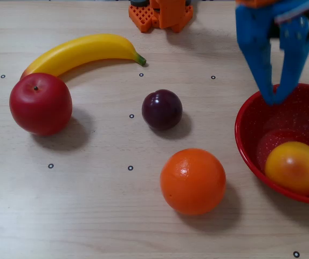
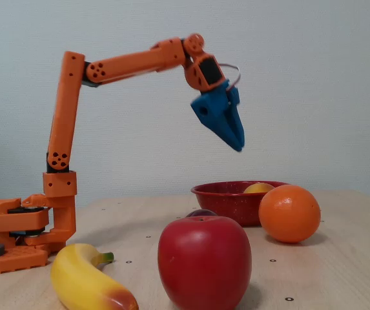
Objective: Put peach in the red bowl.
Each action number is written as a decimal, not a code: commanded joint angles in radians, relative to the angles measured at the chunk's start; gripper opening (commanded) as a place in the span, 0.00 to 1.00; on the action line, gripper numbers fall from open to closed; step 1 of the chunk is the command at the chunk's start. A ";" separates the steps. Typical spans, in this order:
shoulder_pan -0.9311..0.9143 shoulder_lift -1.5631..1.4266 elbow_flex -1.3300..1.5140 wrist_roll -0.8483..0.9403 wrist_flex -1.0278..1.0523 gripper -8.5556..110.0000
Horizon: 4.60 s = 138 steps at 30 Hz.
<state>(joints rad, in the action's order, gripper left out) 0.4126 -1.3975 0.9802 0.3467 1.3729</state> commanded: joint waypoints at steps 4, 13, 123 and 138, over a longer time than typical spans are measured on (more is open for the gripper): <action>-0.057 -0.204 -0.086 -0.040 0.077 0.07; -0.184 -0.440 0.048 -0.167 0.106 0.07; -0.397 -1.933 2.174 -0.348 -0.414 0.07; -0.397 -1.933 2.174 -0.348 -0.414 0.07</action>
<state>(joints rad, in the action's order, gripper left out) 0.0245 -3.3119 3.1385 -0.0184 0.9925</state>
